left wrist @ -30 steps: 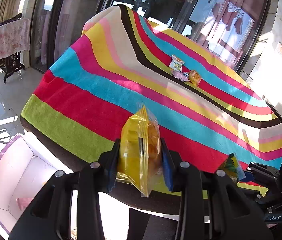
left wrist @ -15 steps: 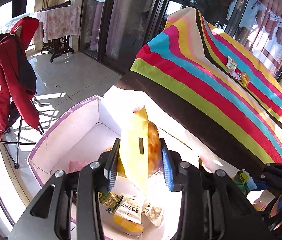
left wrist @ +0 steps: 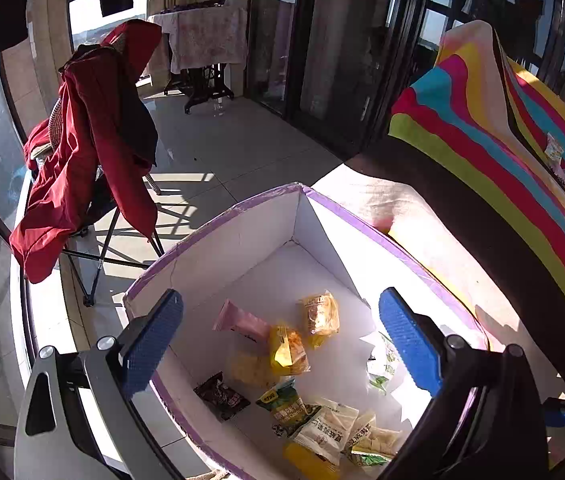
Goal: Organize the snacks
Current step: 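Move both tools back from the box to the table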
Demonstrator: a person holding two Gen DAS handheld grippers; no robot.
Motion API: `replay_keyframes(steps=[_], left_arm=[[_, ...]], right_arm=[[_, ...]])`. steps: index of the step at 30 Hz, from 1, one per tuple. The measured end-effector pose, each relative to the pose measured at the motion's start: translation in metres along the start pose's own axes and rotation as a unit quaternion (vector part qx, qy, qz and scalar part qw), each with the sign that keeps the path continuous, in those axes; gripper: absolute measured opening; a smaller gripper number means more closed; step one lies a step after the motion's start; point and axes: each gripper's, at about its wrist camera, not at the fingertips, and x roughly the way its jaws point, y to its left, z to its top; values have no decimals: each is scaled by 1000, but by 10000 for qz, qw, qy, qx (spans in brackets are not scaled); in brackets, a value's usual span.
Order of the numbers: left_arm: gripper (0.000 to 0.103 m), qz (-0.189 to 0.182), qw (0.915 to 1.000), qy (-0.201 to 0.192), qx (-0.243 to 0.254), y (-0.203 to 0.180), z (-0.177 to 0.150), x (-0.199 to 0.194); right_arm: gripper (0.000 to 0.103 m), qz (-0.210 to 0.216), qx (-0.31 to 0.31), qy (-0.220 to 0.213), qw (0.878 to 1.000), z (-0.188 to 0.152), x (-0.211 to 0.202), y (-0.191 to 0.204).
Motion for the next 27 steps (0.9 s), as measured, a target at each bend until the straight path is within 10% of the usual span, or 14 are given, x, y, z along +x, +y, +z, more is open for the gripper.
replay_keyframes(steps=[4,12,20,27], left_arm=[[101,104,9995,-223,177,-20,15,-11],[101,-1044,9849,-759,1152,-137,74,-44],[101,-1801,9591,-476,2130,-321,111,-7],[101,-1675,9616,29,2175,-399,117,65]], right_arm=[[79,-192,365,-303,9987,-3,-26,-20],[84,-1054,1292,-1357,9766,-35,-126,-87],[87,-2062,2730,-1902,9202,-82,-196,-182],[87,-2539,4152,-1777,8553,-113,-214,-295]])
